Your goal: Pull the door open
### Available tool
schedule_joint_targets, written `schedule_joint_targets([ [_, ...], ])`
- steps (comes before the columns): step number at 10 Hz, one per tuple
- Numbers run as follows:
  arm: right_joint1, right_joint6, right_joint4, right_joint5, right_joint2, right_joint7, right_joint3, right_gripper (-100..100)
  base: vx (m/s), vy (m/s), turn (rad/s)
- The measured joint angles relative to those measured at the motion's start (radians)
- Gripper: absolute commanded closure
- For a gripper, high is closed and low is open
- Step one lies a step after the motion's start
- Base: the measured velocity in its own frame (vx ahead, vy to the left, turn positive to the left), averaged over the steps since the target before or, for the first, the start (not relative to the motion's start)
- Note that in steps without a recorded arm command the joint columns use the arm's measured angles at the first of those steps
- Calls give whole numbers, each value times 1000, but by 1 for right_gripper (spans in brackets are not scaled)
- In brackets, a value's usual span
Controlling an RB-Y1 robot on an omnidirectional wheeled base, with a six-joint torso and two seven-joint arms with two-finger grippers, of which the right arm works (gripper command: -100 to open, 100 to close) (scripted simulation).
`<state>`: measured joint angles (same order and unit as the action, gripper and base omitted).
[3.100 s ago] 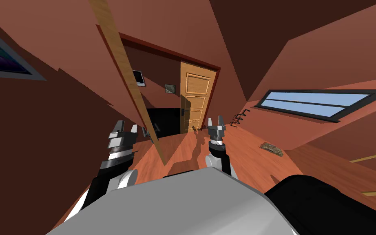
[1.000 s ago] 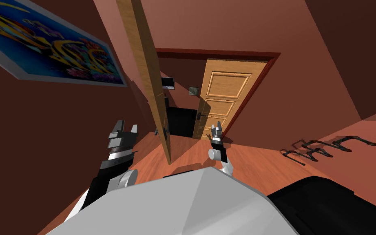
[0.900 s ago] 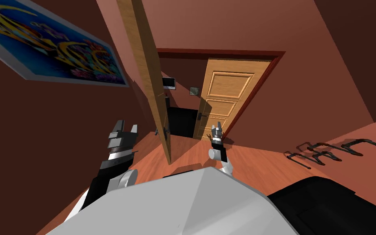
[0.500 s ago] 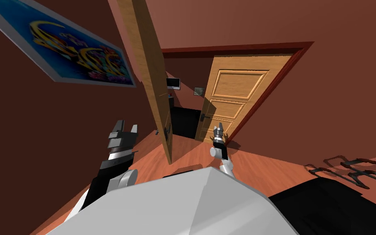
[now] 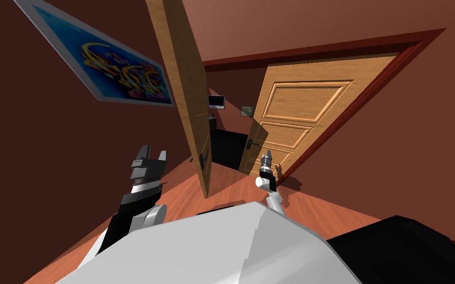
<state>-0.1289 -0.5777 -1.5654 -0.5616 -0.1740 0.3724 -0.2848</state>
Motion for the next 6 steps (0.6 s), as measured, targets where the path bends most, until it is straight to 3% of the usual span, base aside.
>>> schedule_joint_targets([
  [6, 69, 8, 151, -108, -26, 100, -81, -100, 20, -97, 208],
])
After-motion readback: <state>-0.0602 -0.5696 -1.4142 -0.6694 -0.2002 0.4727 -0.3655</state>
